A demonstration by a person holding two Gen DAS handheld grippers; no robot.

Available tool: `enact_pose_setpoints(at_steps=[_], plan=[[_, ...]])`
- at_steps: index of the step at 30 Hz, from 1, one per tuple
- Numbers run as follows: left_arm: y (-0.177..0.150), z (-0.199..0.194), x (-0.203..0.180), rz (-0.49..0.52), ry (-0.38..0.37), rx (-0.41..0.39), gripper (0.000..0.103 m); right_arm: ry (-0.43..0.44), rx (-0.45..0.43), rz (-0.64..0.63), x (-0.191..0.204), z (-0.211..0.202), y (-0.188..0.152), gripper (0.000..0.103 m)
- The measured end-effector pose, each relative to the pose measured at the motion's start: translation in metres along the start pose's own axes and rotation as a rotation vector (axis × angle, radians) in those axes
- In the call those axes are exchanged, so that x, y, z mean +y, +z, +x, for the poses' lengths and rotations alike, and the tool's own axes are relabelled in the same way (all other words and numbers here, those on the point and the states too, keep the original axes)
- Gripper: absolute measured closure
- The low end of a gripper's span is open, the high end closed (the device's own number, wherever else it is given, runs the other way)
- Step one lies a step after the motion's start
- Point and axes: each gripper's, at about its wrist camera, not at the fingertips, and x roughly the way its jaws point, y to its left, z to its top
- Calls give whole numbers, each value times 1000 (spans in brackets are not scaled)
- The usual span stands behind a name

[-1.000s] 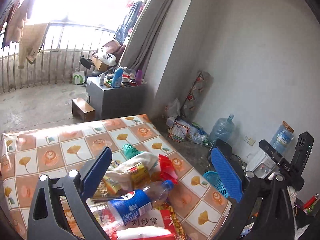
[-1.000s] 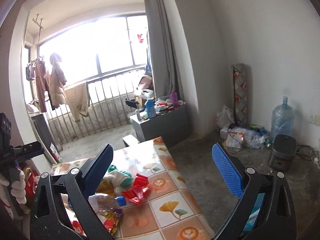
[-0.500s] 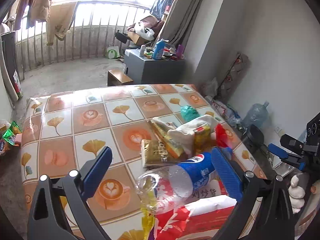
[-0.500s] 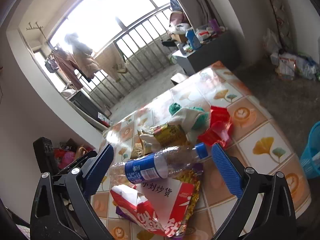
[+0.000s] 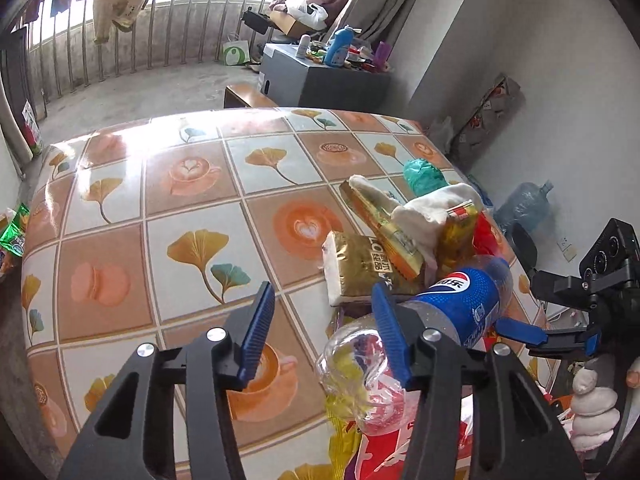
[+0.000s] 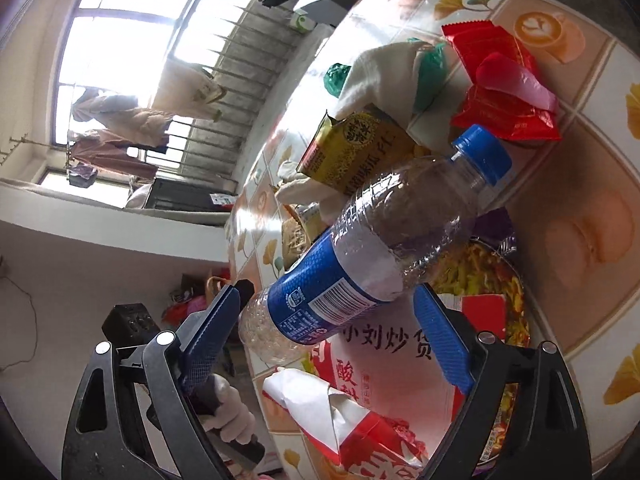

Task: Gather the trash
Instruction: 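Grasp the clear Pepsi bottle around its label with the right tool, then grasp the red snack wrapper with the left tool while the right tool holds the bottle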

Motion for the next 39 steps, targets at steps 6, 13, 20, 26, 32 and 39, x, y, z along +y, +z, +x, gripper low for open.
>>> enact_pose_setpoints(at_steps=[6,13,20,26,32,39], plan=[[-4,4,2,-30,-92,32,69,11,39,120,-5,13,4,26],[-5,9,-4,-25,-176,74,77,20,31,181,-9,16,6,35],[-5,4,-15,-5,-218,96,83,58,20,181,-15,10,5,44],[-3,-20,-42,75,-258,77,83,98,-42,66,2,-16,-3,45],[7,-40,-78,141,-317,50,83,106,-209,-104,25,-56,-2,47],[25,-20,-141,203,-409,81,83,84,-353,-183,17,-107,9,48]])
